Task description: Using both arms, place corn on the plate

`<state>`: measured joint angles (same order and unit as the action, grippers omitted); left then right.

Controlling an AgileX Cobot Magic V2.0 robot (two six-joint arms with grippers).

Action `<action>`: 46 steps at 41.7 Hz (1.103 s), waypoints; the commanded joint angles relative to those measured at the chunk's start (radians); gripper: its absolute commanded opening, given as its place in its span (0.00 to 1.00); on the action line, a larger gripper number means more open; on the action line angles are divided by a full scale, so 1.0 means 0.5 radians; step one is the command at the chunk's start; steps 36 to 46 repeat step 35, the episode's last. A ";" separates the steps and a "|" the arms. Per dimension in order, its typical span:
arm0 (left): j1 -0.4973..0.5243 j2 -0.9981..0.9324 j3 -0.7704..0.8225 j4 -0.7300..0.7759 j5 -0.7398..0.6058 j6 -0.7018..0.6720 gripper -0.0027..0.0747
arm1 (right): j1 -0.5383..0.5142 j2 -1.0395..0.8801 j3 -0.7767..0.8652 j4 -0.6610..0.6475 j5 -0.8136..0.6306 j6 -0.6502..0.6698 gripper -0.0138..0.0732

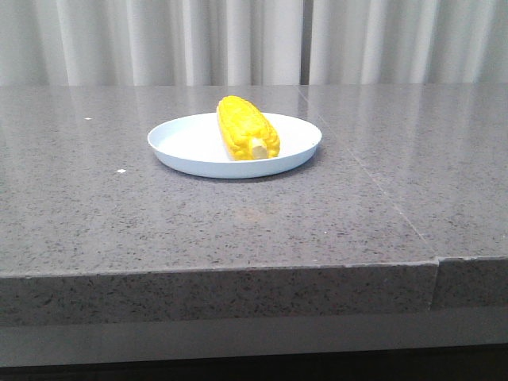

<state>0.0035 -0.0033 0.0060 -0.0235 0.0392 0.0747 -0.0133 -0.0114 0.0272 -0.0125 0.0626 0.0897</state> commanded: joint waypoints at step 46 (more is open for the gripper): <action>-0.013 -0.039 0.003 -0.015 -0.171 -0.018 0.01 | 0.022 -0.024 -0.033 -0.027 -0.178 -0.005 0.02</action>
